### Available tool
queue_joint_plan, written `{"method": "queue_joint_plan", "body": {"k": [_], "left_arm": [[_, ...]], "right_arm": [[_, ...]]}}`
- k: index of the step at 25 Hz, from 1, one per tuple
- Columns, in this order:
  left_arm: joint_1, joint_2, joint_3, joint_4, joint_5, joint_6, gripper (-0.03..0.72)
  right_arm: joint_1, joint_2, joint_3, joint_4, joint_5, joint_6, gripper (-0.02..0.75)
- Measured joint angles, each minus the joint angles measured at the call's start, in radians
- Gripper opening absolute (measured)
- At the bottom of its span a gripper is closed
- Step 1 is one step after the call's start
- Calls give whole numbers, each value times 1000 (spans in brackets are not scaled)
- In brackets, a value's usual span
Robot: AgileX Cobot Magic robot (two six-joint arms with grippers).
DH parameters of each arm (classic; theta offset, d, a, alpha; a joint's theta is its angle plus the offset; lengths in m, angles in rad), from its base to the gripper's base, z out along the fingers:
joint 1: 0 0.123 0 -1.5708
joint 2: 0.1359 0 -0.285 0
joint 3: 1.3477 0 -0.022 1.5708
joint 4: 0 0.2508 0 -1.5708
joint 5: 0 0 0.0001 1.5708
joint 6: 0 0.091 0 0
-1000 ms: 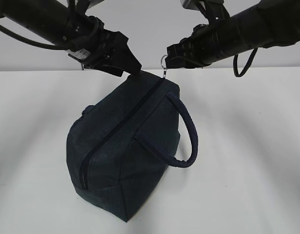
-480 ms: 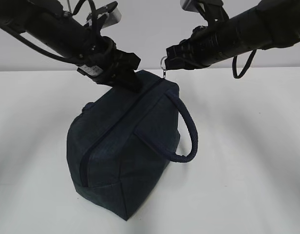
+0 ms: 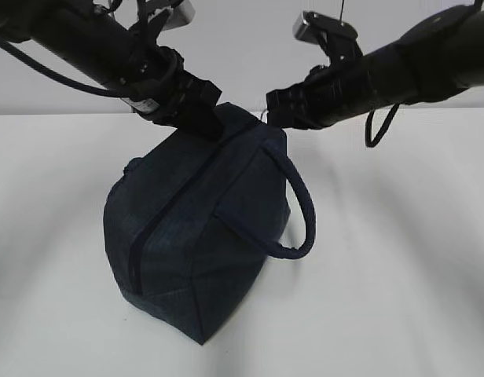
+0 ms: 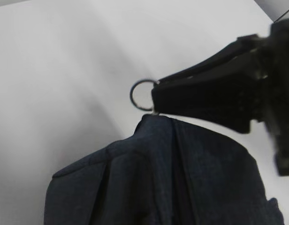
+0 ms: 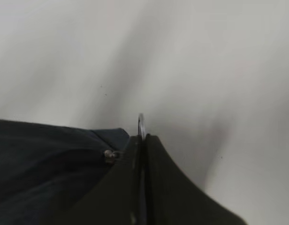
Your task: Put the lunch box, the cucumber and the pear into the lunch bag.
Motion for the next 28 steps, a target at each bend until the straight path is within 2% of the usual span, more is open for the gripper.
{"method": "queue_joint_plan", "body": {"k": [8,14,17,19,21,23,28], "left_arm": [[-1,-9,0,5,-13,3,17],[-2,-10,0,6,-11,3,22],[-2,-25,0,12,5,3,79],[-2,-29,0,14,8,4,167],[-2,-37,0,32,18,3,255],[-2,-43,0,63,45,-7,320],[-1,-43,-1,149,148,-61,356]], "right_arm": [[-21,85,-2,29,6,0,6],[-43,99,-18,60,80,-10,18],[-52,99,-53,58,164,-35,151],[-56,95,-83,53,209,-40,300],[-56,73,-109,44,227,-44,404],[-56,39,-122,14,237,-45,450],[-61,-55,-127,-123,251,8,473]]}}
